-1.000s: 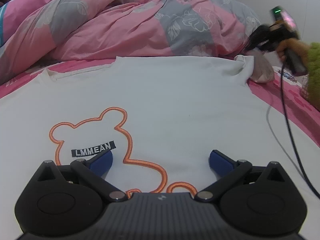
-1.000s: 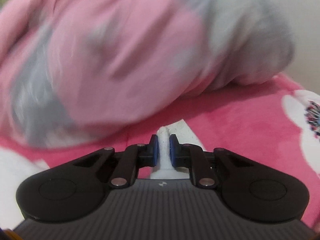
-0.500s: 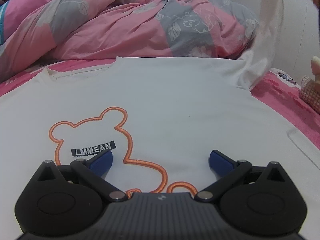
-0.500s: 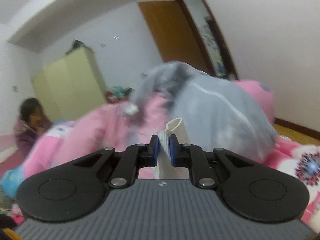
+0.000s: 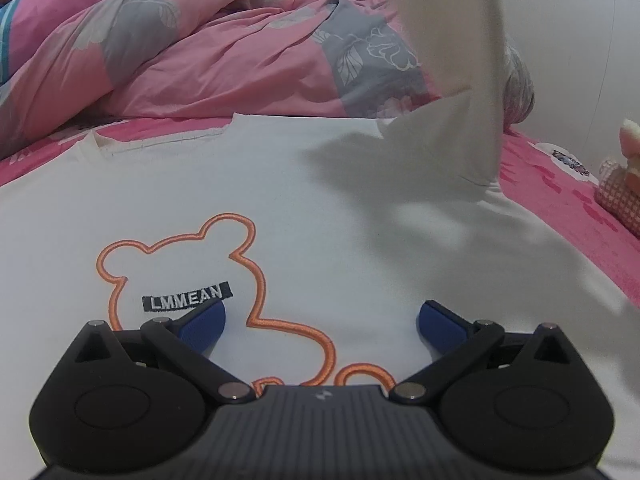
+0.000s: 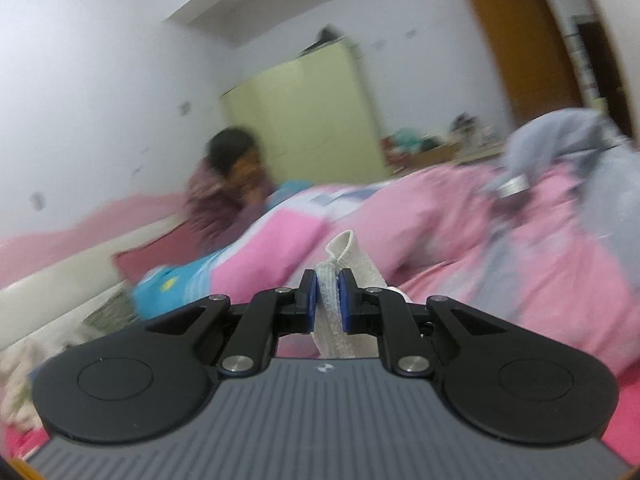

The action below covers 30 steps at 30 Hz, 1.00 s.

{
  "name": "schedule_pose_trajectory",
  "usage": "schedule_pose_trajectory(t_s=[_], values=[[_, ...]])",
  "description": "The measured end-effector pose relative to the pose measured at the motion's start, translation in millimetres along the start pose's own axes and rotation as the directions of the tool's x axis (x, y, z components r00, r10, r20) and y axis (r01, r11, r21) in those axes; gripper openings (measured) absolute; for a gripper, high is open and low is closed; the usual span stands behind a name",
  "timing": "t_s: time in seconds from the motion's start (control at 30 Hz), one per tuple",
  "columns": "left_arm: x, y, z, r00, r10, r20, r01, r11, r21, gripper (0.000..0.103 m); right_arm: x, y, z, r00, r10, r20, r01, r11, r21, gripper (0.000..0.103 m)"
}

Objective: Fold clothes

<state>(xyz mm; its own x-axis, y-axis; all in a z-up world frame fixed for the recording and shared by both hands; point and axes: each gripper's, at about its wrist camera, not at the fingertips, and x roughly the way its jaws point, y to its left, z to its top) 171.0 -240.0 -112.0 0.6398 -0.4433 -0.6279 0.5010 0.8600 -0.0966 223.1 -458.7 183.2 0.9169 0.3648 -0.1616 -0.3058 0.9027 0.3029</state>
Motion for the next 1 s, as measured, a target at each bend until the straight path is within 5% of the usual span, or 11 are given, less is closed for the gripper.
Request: schedule_pose_trajectory(t_s=[0.13, 0.23, 0.4, 0.47, 0.53, 0.63, 0.73, 0.9, 1.0], values=[[0, 1, 0, 1.000, -0.007, 0.004, 0.007, 1.000, -0.008, 0.103, 40, 46, -25, 0.987, 0.127, -0.103, -0.129, 0.991, -0.017, 0.010], [-1, 2, 0, 1.000, -0.009, 0.006, 0.009, 1.000, -0.010, 0.103, 76, 78, -54, 0.956, 0.218, -0.198, -0.223, 0.975, -0.007, 0.012], [-1, 3, 0, 1.000, -0.017, 0.009, 0.017, 1.000, -0.020, 0.103, 133, 117, -116, 0.832, 0.271, -0.483, -0.298, 0.954, 0.021, 0.033], [-1, 4, 0, 1.000, -0.019, 0.010, 0.019, 1.000, -0.022, 0.103, 128, 121, -120, 0.818, 0.264, -0.511, -0.297, 0.955, 0.017, 0.034], [-2, 4, -1, 1.000, -0.018, 0.010, 0.019, 1.000, -0.021, 0.103, 107, 113, -111, 0.834, 0.262, -0.485, -0.279, 0.959, 0.038, 0.039], [-3, 3, 0, 1.000, -0.022, 0.012, 0.023, 0.999, -0.026, 0.103, 56, 80, -86, 0.894, 0.250, -0.371, -0.212, 0.967, 0.141, 0.043], [-7, 10, 3, 0.999, -0.048, 0.022, 0.050, 0.997, -0.060, 0.103, -14, 34, -76, 0.951, 0.226, -0.213, -0.146, 0.930, 0.337, 0.043], [-34, 26, 9, 0.996, -0.084, 0.007, 0.083, 0.982, -0.167, 0.103, -104, -23, -121, 0.991, 0.106, -0.077, -0.044, 0.821, 0.569, 0.043], [-64, 41, 12, 0.999, -0.041, 0.025, 0.044, 0.985, -0.169, 0.103, -117, -60, -182, 0.995, 0.100, -0.028, -0.047, 0.670, 0.741, 0.043]])
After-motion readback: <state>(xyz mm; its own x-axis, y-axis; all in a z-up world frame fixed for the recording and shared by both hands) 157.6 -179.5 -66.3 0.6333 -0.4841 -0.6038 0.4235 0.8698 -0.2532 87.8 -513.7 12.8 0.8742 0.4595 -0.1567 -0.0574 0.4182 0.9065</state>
